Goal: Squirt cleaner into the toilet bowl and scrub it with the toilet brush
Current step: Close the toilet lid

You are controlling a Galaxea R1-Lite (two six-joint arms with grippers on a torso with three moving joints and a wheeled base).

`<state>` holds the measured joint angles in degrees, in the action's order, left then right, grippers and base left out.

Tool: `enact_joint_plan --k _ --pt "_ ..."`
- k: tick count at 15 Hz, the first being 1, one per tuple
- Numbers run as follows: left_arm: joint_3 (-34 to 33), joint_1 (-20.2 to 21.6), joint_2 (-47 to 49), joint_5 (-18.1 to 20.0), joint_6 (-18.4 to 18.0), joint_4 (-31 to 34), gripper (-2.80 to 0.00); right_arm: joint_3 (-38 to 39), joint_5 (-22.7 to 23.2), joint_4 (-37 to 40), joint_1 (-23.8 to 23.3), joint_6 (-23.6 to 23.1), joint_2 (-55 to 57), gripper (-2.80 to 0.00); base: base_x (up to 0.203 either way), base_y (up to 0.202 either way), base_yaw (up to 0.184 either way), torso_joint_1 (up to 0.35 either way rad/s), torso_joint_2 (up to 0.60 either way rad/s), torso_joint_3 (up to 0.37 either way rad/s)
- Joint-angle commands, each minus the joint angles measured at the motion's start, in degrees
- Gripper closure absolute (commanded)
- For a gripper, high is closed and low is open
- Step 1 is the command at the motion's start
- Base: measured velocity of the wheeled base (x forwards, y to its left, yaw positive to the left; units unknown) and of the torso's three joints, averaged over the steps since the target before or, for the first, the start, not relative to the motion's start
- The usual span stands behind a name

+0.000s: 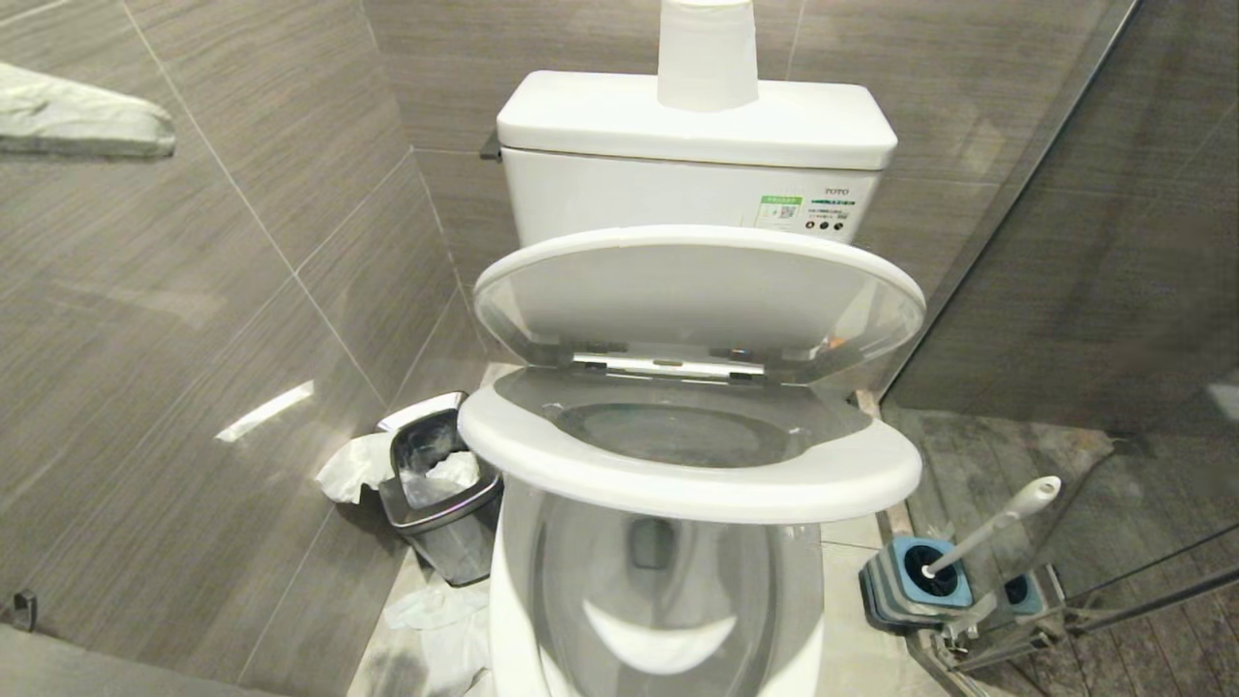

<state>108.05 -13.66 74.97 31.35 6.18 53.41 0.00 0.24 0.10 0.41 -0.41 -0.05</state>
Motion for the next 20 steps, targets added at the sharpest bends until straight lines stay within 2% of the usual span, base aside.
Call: enact_joint_plan --k 1,3,5,11,20 --pt "-0.22 -3.3 1.42 -2.68 -3.8 0.53 0.0 0.0 0.02 -0.01 0.02 -0.02 0.05 0.0 0.0 0.0 0.0 0.0 0.0 0.0" --pt "0.64 -5.29 3.83 -4.01 -6.91 0.48 0.0 0.0 0.02 -0.01 0.02 -0.02 0.05 0.0 0.0 0.0 0.0 0.0 0.0 0.0" --pt "2.08 -6.43 4.57 -4.1 -7.54 0.51 0.0 0.0 0.02 -0.01 0.02 -0.02 0.05 0.0 0.0 0.0 0.0 0.0 0.0 0.0" --pt "2.7 -5.32 4.57 -5.6 -7.24 0.55 0.0 0.0 0.02 -0.01 0.02 -0.02 0.05 0.0 0.0 0.0 0.0 0.0 0.0 0.0" --pt "2.7 -6.55 5.62 -5.42 -7.59 1.34 0.0 0.0 0.02 -0.01 0.02 -0.02 0.05 0.0 0.0 0.0 0.0 0.002 0.0 0.05"
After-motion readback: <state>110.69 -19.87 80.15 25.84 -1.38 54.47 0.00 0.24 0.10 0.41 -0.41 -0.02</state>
